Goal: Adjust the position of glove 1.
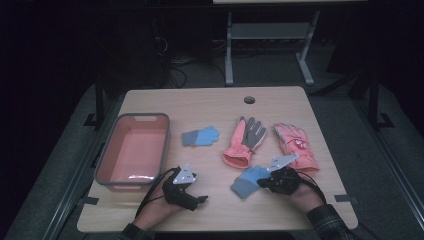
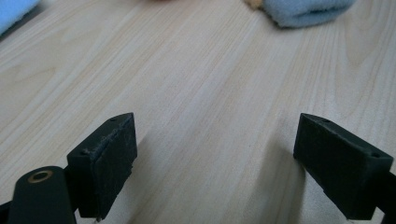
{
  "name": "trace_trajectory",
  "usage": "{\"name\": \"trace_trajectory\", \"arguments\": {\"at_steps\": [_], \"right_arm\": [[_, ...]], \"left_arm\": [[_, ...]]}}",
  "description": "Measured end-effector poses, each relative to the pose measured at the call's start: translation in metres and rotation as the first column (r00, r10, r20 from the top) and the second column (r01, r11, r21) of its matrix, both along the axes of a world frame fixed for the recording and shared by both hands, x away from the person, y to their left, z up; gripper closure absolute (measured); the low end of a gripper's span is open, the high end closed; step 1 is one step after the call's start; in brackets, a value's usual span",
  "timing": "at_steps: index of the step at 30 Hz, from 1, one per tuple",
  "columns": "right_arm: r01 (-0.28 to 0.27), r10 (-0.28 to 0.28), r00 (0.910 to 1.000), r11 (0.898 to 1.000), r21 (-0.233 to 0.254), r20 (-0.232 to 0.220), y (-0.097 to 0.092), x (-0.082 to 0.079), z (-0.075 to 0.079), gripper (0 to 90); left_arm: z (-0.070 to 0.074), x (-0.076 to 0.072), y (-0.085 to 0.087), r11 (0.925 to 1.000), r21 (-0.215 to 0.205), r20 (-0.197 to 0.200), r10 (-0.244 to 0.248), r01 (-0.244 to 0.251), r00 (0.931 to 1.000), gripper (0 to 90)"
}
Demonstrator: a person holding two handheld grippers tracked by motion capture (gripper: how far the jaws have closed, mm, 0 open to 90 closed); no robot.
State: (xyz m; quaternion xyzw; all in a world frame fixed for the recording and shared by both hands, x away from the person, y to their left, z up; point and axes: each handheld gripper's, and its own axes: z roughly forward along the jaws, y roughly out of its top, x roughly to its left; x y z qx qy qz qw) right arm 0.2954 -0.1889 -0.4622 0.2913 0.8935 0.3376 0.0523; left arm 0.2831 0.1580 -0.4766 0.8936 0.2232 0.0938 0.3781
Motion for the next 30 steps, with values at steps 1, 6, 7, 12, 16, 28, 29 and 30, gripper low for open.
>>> {"name": "trace_trajectory", "arguments": {"at_steps": [1,6,7,12,16,28,29,30], "right_arm": [[-0.012,0.012,0.9999,1.000,-0.002,0.001,0.002,-0.001,0.000,90.0],[-0.035,0.035,0.9994,0.999,0.007,0.002,0.007,-0.004,0.002,90.0],[-0.034,0.034,0.9994,0.999,0.026,0.008,0.007,-0.004,0.004,90.0],[-0.020,0.017,0.9989,0.997,0.068,0.045,0.018,0.007,0.013,90.0],[-0.045,0.044,0.9985,0.999,0.022,0.033,0.035,0.015,0.004,90.0],[-0.146,0.146,0.9892,0.989,0.014,0.014,0.063,-0.006,-0.001,90.0],[-0.151,0.150,0.9886,0.988,0.017,0.013,0.064,-0.007,-0.001,90.0],[-0.157,0.157,0.9875,0.988,0.014,0.020,0.065,-0.007,-0.001,90.0]], "left_arm": [[0.000,0.000,0.000,1.0000,0.001,0.000,0.000,0.000,1.0000,12.7],[0.000,0.000,0.000,1.0000,0.000,-0.001,0.001,-0.001,1.0000,12.7],[0.000,0.000,0.000,1.0000,0.000,-0.001,0.001,-0.001,1.0000,12.7],[0.000,0.000,-0.001,1.0000,-0.001,-0.001,0.002,-0.002,1.0000,12.7],[0.000,0.000,-0.001,1.0000,-0.001,0.000,0.002,-0.002,1.0000,12.7],[0.000,0.000,-0.001,1.0000,-0.005,0.000,0.008,-0.008,1.0000,12.7],[0.000,0.000,-0.001,1.0000,-0.004,0.000,0.007,-0.007,1.0000,12.7],[0.000,0.000,-0.001,1.0000,-0.003,0.000,0.007,-0.007,1.0000,12.7]]}}
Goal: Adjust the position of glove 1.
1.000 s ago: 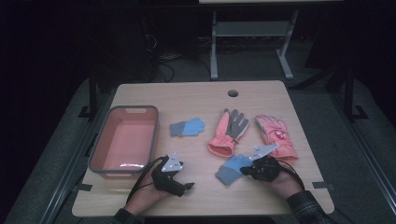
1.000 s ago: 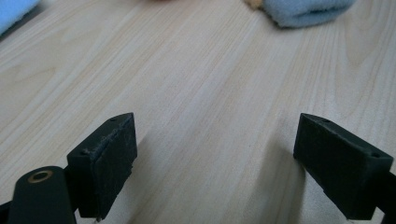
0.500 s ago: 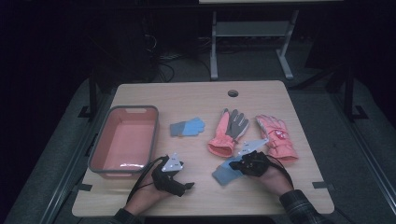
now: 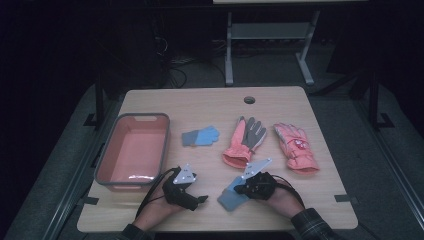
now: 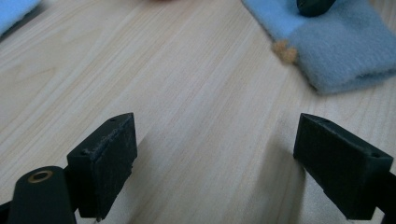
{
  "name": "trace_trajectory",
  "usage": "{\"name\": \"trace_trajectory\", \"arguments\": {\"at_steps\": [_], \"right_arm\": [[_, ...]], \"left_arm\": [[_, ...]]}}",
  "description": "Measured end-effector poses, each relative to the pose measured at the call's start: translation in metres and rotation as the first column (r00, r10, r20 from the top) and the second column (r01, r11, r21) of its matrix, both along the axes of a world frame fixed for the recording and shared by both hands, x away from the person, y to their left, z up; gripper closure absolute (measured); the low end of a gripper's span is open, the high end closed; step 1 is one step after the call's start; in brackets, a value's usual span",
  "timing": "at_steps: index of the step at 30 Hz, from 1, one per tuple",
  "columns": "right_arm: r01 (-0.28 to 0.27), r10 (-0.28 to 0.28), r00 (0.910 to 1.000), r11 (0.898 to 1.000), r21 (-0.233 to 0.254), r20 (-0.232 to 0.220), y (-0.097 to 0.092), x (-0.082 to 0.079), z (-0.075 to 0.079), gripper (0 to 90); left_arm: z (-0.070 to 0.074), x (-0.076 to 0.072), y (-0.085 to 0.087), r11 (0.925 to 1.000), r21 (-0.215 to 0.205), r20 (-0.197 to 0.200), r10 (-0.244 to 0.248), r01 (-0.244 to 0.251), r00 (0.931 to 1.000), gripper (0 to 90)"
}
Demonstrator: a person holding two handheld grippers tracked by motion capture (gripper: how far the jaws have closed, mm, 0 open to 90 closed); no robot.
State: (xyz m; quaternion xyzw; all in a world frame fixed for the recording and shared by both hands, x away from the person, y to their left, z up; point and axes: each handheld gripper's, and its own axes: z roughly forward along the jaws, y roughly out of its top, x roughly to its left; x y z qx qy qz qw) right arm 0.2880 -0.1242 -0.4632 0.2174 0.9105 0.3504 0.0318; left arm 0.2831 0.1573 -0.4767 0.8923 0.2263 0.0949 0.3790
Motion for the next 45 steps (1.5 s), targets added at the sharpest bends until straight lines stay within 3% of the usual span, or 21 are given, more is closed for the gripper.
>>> {"name": "trace_trajectory", "arguments": {"at_steps": [6,14,20,24,27,31,34,38,39,42,45], "right_arm": [[0.063,-0.065,0.9978,0.996,0.067,0.017,-0.019,0.000,0.012,79.7],[0.199,-0.205,0.9776,0.974,0.105,0.047,-0.072,-0.006,0.011,47.5],[0.270,-0.275,0.9594,0.959,0.082,0.061,-0.098,-0.016,0.000,30.7],[0.321,-0.324,0.9442,0.946,0.052,0.061,-0.110,-0.018,-0.007,25.1],[0.339,-0.342,0.9376,0.939,0.047,0.063,-0.117,-0.018,-0.013,19.7],[0.340,-0.344,0.9348,0.938,0.062,0.087,-0.118,-0.018,-0.017,15.0],[0.324,-0.328,0.9402,0.944,0.063,0.090,-0.117,-0.018,-0.018,13.8],[0.325,-0.329,0.9401,0.944,0.063,0.088,-0.117,-0.018,-0.018,13.7],[0.325,-0.329,0.9401,0.944,0.063,0.088,-0.117,-0.018,-0.018,13.6],[0.324,-0.329,0.9401,0.944,0.063,0.089,-0.117,-0.018,-0.018,13.6],[0.325,-0.329,0.9401,0.944,0.064,0.088,-0.117,-0.018,-0.018,13.6]], "left_arm": [[0.000,0.000,0.000,1.0000,-0.002,0.002,-0.001,0.001,1.0000,12.7],[0.000,0.000,0.000,1.0000,-0.002,0.002,-0.001,0.001,1.0000,12.6],[0.000,0.001,0.000,1.0000,-0.002,0.004,0.000,0.000,1.0000,12.6],[-0.001,0.001,-0.003,0.9999,-0.005,0.003,0.010,-0.010,1.0000,12.7],[0.002,0.002,-0.006,0.9998,0.014,-0.006,0.012,-0.012,0.9999,15.8],[0.006,0.003,-0.012,0.9994,0.023,-0.022,0.025,-0.025,0.9994,27.8],[0.014,0.006,-0.015,0.9988,0.042,-0.026,0.026,-0.025,0.9993,39.6],[0.022,0.010,-0.017,0.9982,0.022,-0.041,0.056,-0.055,0.9976,63.5],[0.025,0.013,-0.018,0.9971,0.019,-0.053,0.074,-0.073,0.9958,63.5],[0.031,0.023,-0.023,0.9927,0.027,-0.075,0.119,-0.117,0.9900,84.7],[0.037,0.033,-0.028,0.9890,0.026,-0.075,0.147,-0.145,0.9863,89.5]]}}
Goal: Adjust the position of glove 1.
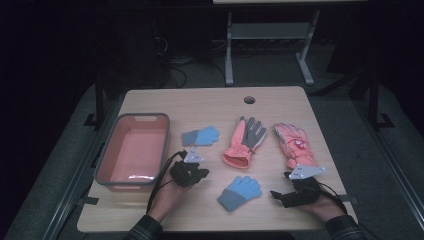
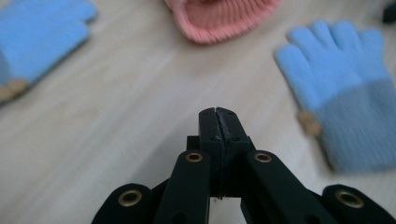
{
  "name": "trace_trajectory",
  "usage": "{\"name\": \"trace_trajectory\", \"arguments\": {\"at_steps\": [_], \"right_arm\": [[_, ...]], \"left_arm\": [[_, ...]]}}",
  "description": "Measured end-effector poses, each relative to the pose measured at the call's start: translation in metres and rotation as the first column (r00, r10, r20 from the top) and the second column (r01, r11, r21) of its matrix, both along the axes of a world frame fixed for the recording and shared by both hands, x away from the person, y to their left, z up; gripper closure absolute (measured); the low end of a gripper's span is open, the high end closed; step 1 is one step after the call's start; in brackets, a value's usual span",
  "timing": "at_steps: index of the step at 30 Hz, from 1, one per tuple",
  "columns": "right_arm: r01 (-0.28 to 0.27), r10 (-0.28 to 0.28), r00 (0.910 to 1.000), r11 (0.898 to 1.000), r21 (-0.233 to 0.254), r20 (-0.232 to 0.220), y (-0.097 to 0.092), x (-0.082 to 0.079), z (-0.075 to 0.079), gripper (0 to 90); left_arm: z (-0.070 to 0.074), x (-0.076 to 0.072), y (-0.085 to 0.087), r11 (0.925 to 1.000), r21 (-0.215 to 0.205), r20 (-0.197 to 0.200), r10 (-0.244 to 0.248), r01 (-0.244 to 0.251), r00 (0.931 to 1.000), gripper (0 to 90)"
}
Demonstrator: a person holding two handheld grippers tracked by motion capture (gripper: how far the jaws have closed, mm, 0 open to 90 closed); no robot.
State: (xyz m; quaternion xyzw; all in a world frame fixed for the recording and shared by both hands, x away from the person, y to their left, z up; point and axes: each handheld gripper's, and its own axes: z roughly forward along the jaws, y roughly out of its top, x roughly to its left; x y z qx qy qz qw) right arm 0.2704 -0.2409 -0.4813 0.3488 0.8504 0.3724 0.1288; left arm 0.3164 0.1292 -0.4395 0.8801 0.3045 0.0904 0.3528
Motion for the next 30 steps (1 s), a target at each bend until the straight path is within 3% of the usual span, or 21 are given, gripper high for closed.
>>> {"name": "trace_trajectory", "arguments": {"at_steps": [4,8,17,19,26,30], "right_arm": [[0.000,0.000,1.0000,1.000,0.001,-0.001,0.000,0.000,0.000,13.6],[-0.001,0.001,1.0000,1.000,-0.001,0.001,0.000,0.000,0.000,13.6],[0.000,0.000,1.0000,1.000,0.000,0.000,0.000,0.000,0.000,13.6],[-0.001,0.001,1.0000,1.000,0.000,0.000,0.000,0.000,0.000,13.7],[-0.001,0.001,1.0000,1.000,0.000,0.000,0.000,0.000,0.000,13.7],[-0.001,0.001,1.0000,1.000,0.001,0.000,0.000,0.001,0.000,13.7]], "left_arm": [[0.009,0.016,-0.005,0.9993,-0.003,0.022,0.036,-0.036,0.9991,89.6],[0.012,0.035,-0.007,0.9971,0.022,0.069,0.071,-0.073,0.9950,89.5],[0.008,0.078,-0.012,0.9879,0.026,0.108,0.149,-0.153,0.9828,89.6],[0.006,0.086,-0.012,0.9862,0.044,0.116,0.154,-0.160,0.9813,89.6],[-0.005,0.107,-0.014,0.9808,0.058,0.116,0.179,-0.186,0.9770,89.6],[-0.018,0.116,-0.012,0.9772,0.060,0.092,0.198,-0.204,0.9759,89.6]]}}
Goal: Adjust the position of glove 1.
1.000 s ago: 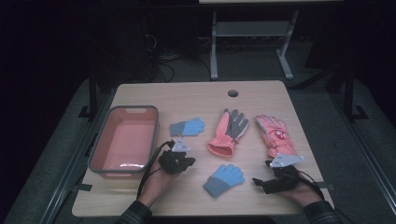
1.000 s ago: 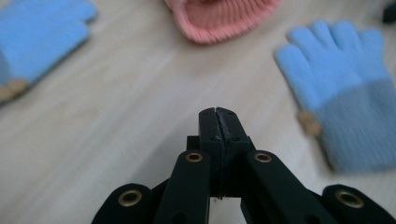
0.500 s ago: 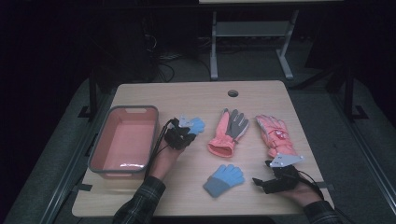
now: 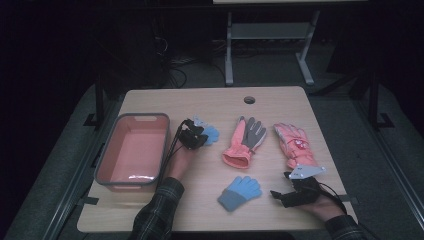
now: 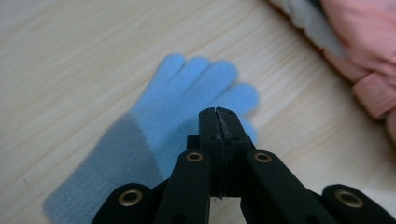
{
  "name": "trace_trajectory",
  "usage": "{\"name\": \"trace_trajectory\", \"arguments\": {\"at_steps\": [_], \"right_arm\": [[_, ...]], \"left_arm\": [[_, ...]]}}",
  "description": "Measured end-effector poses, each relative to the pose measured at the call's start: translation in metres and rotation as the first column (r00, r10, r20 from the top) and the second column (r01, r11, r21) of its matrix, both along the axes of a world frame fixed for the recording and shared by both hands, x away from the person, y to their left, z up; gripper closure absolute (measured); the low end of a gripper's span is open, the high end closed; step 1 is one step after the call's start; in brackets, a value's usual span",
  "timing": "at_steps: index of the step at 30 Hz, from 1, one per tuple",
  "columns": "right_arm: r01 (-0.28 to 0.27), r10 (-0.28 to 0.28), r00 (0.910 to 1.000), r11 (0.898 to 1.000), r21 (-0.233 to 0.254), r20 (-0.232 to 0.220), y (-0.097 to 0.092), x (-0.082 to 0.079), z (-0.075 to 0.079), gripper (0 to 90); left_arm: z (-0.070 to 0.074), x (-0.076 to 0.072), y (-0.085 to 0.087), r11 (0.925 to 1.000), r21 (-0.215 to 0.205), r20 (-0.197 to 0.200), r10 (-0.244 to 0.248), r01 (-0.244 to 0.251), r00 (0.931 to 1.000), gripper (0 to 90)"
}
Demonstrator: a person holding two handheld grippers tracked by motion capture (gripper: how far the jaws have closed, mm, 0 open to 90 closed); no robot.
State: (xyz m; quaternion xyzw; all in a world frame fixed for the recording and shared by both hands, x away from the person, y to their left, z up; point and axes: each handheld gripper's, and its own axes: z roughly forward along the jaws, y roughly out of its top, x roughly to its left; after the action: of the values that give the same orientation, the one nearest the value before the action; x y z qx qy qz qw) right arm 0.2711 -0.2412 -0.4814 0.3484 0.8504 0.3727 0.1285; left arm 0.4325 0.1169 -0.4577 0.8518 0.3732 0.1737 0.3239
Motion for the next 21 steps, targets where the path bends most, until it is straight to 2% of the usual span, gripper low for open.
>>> {"name": "trace_trajectory", "arguments": {"at_steps": [3,11,16,18,20,21], "right_arm": [[0.001,-0.001,1.0000,1.000,0.001,-0.001,0.000,0.000,0.000,13.7],[0.000,0.000,1.0000,1.000,-0.001,0.001,0.000,0.000,0.000,13.8],[0.001,-0.001,1.0000,1.000,0.000,0.001,0.000,0.000,0.000,13.8],[0.000,0.000,1.0000,1.000,0.000,0.000,0.000,0.000,0.000,13.8],[0.001,-0.001,1.0000,1.000,-0.001,0.001,0.000,0.000,0.000,13.8],[0.001,-0.001,1.0000,1.000,-0.001,0.001,0.000,0.000,0.000,13.8]], "left_arm": [[-0.006,0.001,-0.002,1.0000,-0.002,-0.013,0.001,-0.001,0.9999,89.6],[-0.006,0.000,-0.012,0.9995,-0.024,-0.031,-0.019,0.019,0.9993,89.6],[-0.006,0.000,-0.026,0.9984,-0.042,-0.047,-0.041,0.039,0.9981,89.6],[-0.007,-0.003,-0.036,0.9965,-0.070,-0.060,-0.050,0.046,0.9969,89.6],[-0.006,-0.004,-0.041,0.9965,-0.054,-0.057,-0.067,0.064,0.9961,89.6],[-0.005,-0.005,-0.044,0.9958,-0.063,-0.064,-0.070,0.066,0.9955,89.6]]}}
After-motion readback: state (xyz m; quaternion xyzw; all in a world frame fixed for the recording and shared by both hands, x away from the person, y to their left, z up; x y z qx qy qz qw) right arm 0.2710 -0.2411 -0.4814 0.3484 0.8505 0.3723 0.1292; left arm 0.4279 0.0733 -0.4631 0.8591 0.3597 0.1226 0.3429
